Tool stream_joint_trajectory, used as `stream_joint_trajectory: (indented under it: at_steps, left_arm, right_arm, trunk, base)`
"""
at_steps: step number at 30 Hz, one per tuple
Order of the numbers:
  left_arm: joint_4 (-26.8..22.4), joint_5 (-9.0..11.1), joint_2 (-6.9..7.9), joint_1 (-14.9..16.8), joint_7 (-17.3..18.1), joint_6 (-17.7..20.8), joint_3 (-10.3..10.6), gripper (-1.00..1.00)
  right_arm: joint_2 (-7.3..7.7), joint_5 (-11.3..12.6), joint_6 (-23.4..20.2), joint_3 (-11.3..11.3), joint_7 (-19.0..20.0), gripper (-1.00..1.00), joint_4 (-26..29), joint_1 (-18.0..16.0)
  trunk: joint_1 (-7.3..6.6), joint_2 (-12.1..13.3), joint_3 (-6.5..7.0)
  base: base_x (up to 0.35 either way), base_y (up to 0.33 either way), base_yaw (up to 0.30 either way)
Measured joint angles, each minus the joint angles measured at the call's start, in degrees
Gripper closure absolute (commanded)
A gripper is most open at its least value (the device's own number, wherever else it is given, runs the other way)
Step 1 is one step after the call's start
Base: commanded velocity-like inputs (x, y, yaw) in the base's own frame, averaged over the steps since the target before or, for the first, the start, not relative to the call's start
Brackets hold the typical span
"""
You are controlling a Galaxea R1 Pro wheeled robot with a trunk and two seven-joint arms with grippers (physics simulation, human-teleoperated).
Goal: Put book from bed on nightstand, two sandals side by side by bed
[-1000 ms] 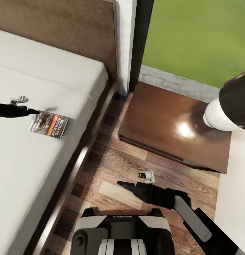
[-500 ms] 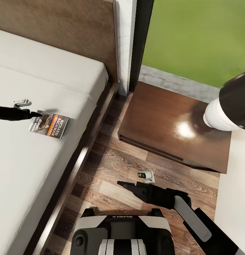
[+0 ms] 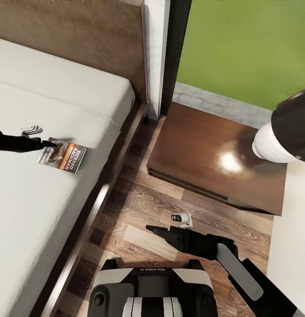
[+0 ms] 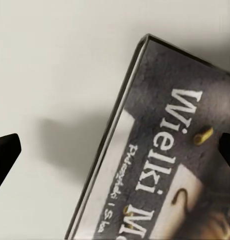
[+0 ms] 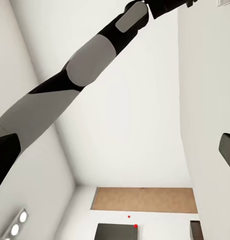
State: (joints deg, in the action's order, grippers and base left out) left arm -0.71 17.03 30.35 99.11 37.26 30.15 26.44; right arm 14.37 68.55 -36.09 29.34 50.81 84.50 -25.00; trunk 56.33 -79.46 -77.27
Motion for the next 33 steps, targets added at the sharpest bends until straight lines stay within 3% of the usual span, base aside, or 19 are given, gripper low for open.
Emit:
stream_joint_trajectory:
  at_steps: [14,33]
  left_arm:
    - [0.0,0.0,-0.24,-0.3,0.3,0.0,0.2,-1.0]
    - [0.0,-0.7,-0.24,-0.3,5.0,-0.8,2.2,-1.0]
  right_arm:
    - [0.0,0.1,0.0,0.0,0.0,-1.0,-0.4,0.0]
    - [-0.01,0.1,0.0,0.0,0.0,-1.0,-0.4,0.0]
  trunk:
    - [-0.11,0.0,0.0]
    - [0.1,0.0,0.0]
  base:
    - [0.0,0.0,0.0]
    - [0.0,0.0,0.0]
